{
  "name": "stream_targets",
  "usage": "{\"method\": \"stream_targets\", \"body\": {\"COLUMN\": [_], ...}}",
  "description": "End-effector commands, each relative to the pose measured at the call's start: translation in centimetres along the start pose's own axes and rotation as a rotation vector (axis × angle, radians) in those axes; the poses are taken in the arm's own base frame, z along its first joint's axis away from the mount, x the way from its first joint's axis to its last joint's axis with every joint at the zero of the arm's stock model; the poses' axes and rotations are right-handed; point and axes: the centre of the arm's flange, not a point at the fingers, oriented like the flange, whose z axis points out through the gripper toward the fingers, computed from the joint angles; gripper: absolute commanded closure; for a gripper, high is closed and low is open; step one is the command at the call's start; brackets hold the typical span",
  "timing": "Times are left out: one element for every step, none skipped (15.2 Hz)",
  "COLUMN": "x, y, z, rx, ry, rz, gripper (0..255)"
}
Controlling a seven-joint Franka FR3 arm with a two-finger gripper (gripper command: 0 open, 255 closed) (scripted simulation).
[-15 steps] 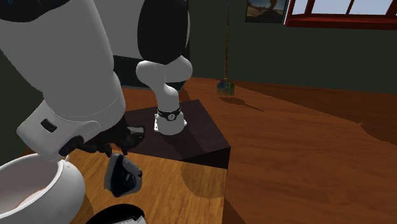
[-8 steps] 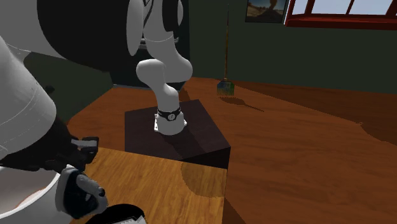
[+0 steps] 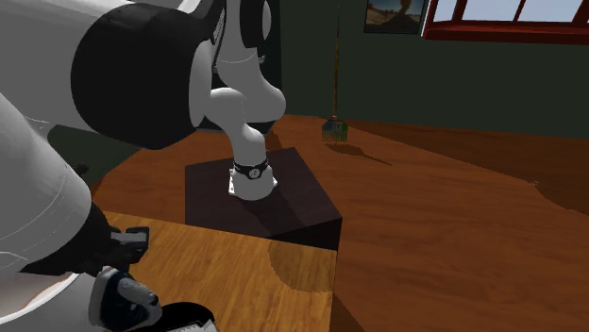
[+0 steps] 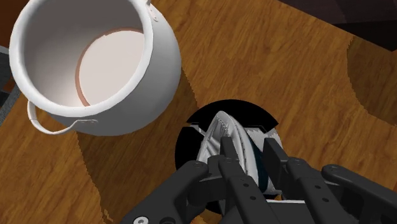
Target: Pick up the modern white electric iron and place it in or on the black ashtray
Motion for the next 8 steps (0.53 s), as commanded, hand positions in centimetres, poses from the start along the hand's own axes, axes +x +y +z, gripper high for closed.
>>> {"method": "stream_targets", "body": {"x": [0.4,0.6,0.8,1.0,1.2,1.4,1.7,1.9], "y": [-0.1,-0.1,-0.2,-0.2,-0.2,-0.3,-0.3,-0.4], "z": [0.9,1.4,1.9,2.4,2.8,3.3,3.8,4.3], "rx": [0.0,0.0,0.0,0.0,0.0,0.0,0.0,0.0], "ry": [0.001,0.001,0.001,0.001,0.001,0.001,0.001,0.001], "rz": [0.0,0.0,0.0,0.0,0.0,0.0,0.0,0.0], "gripper": [255,255,255,255,255,255,255,255]}}
